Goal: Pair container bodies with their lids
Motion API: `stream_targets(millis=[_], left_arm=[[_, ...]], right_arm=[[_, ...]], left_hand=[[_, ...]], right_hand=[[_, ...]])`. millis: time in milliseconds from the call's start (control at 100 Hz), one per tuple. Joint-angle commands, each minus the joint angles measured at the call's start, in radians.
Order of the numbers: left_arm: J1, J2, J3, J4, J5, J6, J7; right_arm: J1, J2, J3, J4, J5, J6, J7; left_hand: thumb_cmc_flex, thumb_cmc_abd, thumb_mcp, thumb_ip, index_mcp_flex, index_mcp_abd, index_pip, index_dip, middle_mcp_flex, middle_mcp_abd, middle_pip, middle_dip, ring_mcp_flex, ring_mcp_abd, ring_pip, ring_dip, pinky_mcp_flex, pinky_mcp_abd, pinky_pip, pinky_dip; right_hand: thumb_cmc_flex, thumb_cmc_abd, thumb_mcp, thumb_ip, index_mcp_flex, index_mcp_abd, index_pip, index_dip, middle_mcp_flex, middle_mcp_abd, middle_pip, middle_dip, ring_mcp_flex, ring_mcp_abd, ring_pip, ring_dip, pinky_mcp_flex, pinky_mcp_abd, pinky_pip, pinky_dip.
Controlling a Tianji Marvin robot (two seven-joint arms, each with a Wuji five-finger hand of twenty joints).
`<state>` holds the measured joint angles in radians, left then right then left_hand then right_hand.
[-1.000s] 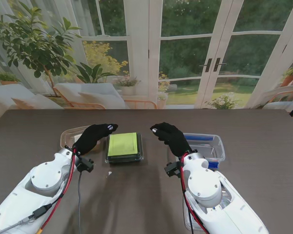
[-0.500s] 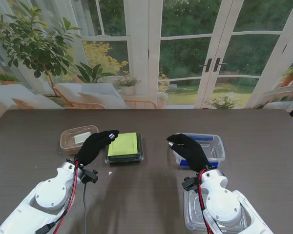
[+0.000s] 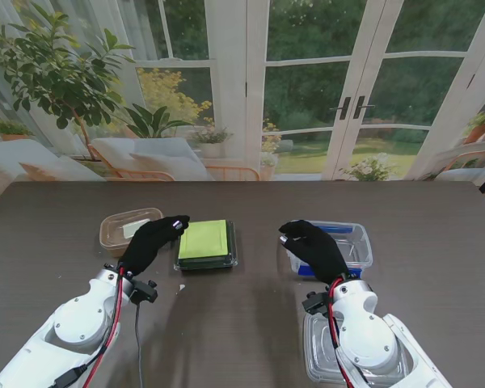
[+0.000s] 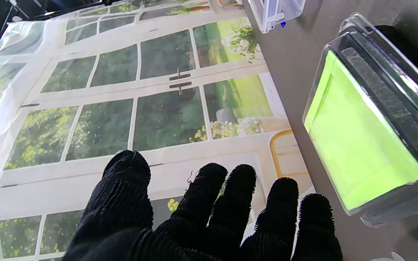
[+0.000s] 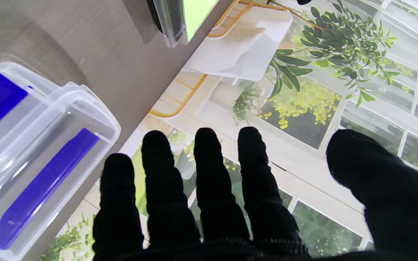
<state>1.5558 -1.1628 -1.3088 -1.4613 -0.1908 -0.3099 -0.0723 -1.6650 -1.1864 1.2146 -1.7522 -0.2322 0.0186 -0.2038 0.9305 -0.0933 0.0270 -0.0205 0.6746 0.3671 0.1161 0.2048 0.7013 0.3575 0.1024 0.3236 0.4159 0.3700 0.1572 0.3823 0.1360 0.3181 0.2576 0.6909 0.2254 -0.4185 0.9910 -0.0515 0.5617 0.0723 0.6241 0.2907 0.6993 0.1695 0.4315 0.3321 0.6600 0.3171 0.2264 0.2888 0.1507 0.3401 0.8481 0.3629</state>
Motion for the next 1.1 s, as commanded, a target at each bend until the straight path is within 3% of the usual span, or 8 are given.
stream_targets(millis=[0,300,460,770,1090], left_arm=[[-0.019,-0.008,0.011,0.002,0.001,-0.002,-0.013],[-0.037,-0.005,0.027,0.014,0.040,0.008,-0.016],[-0.051,-0.007,0.034,0.043,0.022,0.002,-0.026],[-0.082,-0.002,0.055,0.086,0.024,0.008,-0.066],[-0.065,0.001,0.039,0.069,0.028,0.023,-0.069]], right_arm=[[-0.017,0.001,0.006,-0.012,-0.021,-0.020,0.009],[-0.022,0.024,0.024,-0.011,-0.149,-0.038,0.042],[-0.012,0.039,0.032,0.011,-0.241,-0.052,0.061],[0.074,0.068,0.028,0.099,-0.386,-0.067,0.125],[0.170,0.100,-0.009,0.225,-0.522,-0.095,0.194]], left_hand=[[0.005,-0.016,0.010,0.025,-0.015,-0.026,-0.011,0.006,-0.013,-0.023,-0.005,0.008,-0.010,-0.001,-0.011,0.000,-0.005,-0.017,-0.011,0.013],[0.006,-0.007,0.022,0.025,-0.009,-0.028,-0.010,0.009,-0.006,-0.021,-0.003,0.008,-0.009,-0.002,-0.013,-0.001,-0.009,-0.022,-0.014,0.013],[0.007,-0.003,0.027,0.024,0.003,-0.028,-0.007,0.009,0.001,-0.017,-0.003,0.008,-0.009,-0.001,-0.014,-0.002,-0.014,-0.022,-0.018,0.011],[0.008,0.004,0.033,0.018,0.004,-0.031,-0.010,0.008,0.003,-0.016,-0.003,0.008,-0.012,-0.005,-0.019,-0.005,-0.023,-0.028,-0.028,0.003],[0.010,0.009,0.031,0.017,0.011,-0.028,-0.008,0.007,0.011,-0.013,-0.001,0.009,-0.011,-0.003,-0.022,-0.008,-0.025,-0.028,-0.033,-0.005]], right_hand=[[-0.015,-0.032,-0.004,-0.016,-0.003,-0.028,0.011,0.010,-0.013,-0.020,0.021,0.012,0.022,-0.028,0.011,0.014,0.065,-0.026,0.030,0.030],[-0.018,-0.074,-0.013,-0.017,-0.013,-0.033,0.013,0.018,-0.035,-0.031,0.043,0.031,0.016,-0.050,0.014,0.015,0.064,-0.042,0.028,0.030],[-0.013,-0.114,-0.009,-0.019,-0.021,-0.041,0.019,0.025,-0.052,-0.041,0.061,0.046,0.015,-0.062,0.024,0.020,0.059,-0.057,0.024,0.029],[0.039,-0.203,-0.020,-0.036,-0.058,-0.050,0.032,0.046,-0.137,-0.059,0.105,0.081,-0.031,-0.103,0.028,0.023,0.038,-0.098,-0.002,0.026],[0.074,-0.313,0.043,-0.062,-0.135,-0.035,0.059,0.065,-0.252,-0.088,0.164,0.114,-0.086,-0.150,0.029,0.016,0.018,-0.141,-0.028,0.021]])
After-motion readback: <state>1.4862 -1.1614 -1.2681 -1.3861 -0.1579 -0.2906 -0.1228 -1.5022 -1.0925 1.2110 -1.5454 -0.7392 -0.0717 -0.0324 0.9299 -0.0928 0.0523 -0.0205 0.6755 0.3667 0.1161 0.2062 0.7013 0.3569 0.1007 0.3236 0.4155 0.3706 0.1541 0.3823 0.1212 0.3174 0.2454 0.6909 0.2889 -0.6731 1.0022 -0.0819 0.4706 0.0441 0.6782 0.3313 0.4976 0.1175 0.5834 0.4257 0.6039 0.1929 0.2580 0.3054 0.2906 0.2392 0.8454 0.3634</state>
